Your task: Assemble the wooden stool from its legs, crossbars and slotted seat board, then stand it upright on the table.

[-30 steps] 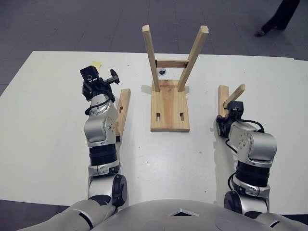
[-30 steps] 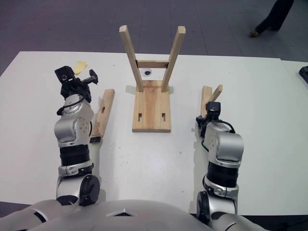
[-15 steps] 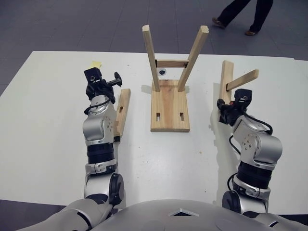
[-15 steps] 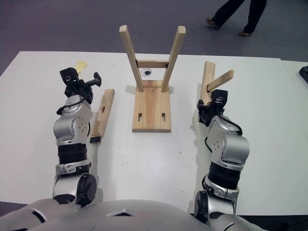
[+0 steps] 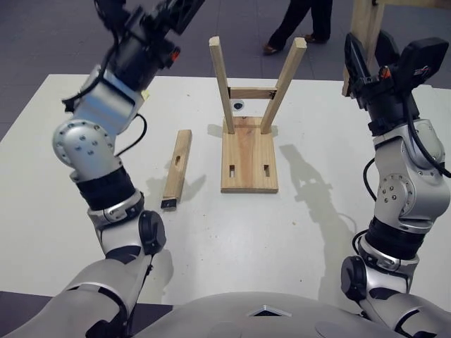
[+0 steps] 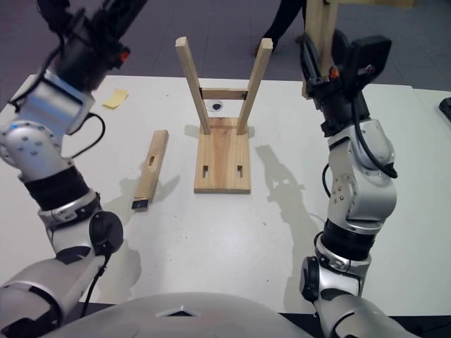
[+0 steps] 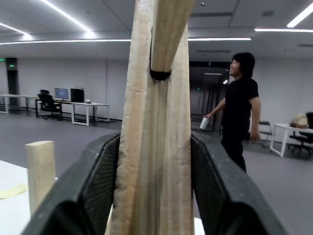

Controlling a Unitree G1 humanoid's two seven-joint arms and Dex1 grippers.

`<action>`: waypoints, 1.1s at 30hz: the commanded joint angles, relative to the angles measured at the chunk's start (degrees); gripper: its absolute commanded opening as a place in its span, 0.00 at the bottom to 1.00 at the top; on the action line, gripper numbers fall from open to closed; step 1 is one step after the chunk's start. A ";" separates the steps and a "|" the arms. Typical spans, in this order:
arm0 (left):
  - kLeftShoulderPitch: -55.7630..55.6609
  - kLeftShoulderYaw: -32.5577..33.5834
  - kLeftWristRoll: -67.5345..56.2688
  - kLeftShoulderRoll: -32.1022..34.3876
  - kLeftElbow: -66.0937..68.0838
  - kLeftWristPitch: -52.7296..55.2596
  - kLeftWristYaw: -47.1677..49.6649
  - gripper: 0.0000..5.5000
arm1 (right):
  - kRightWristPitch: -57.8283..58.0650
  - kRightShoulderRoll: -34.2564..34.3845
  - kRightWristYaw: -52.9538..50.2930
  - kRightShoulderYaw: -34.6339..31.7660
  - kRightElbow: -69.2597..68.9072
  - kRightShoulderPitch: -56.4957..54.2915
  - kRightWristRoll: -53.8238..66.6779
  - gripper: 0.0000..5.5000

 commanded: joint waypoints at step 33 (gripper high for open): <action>-10.97 -6.87 -4.37 0.56 12.47 1.65 2.00 0.53 | -6.71 -4.52 4.69 14.09 -5.11 6.19 -2.60 0.38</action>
